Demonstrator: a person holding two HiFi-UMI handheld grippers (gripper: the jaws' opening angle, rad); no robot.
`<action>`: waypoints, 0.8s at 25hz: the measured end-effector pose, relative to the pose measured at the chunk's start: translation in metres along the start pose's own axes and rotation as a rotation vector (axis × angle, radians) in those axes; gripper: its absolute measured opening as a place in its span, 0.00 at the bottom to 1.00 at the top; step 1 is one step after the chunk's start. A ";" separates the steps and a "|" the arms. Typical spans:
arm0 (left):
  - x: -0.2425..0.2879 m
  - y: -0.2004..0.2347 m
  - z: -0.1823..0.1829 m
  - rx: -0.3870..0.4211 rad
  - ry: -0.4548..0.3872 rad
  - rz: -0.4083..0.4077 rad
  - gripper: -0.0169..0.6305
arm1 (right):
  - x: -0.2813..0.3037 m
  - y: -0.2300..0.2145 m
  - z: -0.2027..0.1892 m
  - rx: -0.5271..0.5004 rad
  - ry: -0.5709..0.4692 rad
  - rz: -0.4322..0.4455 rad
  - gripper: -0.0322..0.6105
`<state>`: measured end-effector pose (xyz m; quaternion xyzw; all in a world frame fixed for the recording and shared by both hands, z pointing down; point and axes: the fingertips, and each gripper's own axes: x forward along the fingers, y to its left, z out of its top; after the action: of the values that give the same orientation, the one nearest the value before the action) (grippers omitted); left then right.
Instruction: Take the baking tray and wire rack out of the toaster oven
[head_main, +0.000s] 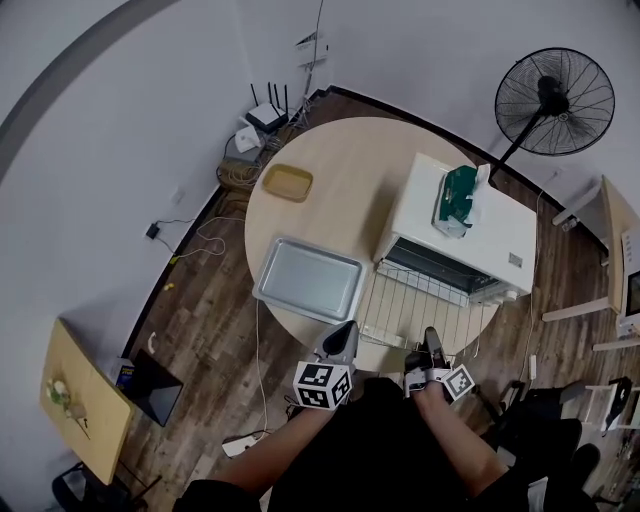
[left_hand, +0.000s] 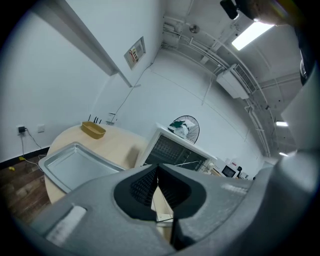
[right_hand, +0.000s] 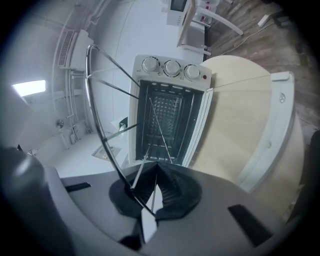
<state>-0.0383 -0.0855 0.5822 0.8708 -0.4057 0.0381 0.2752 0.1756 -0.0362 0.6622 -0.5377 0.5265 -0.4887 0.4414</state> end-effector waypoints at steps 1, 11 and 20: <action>-0.003 0.002 -0.001 -0.002 -0.001 0.004 0.05 | -0.001 0.002 -0.004 0.008 0.007 0.002 0.05; -0.025 0.026 -0.005 -0.029 -0.022 0.065 0.05 | 0.013 0.021 -0.055 0.058 0.110 0.046 0.05; -0.057 0.068 -0.003 -0.066 -0.044 0.166 0.05 | 0.047 0.025 -0.124 0.057 0.256 0.055 0.05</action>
<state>-0.1251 -0.0800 0.5989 0.8251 -0.4836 0.0283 0.2908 0.0479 -0.0793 0.6566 -0.4436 0.5790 -0.5556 0.3991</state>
